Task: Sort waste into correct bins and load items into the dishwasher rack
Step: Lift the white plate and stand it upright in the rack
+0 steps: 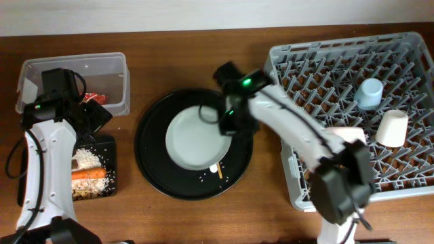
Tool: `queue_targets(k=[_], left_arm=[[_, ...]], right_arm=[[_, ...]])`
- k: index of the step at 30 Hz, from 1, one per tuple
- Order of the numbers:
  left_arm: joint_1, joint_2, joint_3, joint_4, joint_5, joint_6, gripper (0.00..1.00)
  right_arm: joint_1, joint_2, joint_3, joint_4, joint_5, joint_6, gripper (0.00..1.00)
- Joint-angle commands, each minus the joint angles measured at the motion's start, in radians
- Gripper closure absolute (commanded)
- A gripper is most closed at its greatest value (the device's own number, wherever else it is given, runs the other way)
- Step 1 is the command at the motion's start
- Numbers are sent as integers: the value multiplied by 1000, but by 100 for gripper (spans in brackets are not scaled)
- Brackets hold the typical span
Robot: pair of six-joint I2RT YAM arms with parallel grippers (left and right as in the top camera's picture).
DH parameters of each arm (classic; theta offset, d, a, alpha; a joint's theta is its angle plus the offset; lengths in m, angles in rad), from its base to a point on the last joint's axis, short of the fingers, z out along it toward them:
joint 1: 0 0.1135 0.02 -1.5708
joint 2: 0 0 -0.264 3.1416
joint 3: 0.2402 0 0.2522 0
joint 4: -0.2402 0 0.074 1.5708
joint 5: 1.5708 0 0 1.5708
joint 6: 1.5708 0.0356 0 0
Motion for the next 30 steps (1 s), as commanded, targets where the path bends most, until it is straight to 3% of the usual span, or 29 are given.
queue_targets(k=[1,7,14,21,30], left_arm=[[4,2,6,-1,-4,-11,1],[4,2,6,-1,-4,-11,1],[4,2,6,-1,-4,-11,1],[4,2,6,-1,-4,-11,1],[4,2,6,-1,-4,-11,1]], right_arm=[[-109,-106,61,-30,14,-90,96],[-354,-194,102,-45,267,-108,96],[-529,-194,102,1,497,-108,96],[-549,-194,102,82,772,-108,96],[-539,-191,98,126,823,-116,96]])
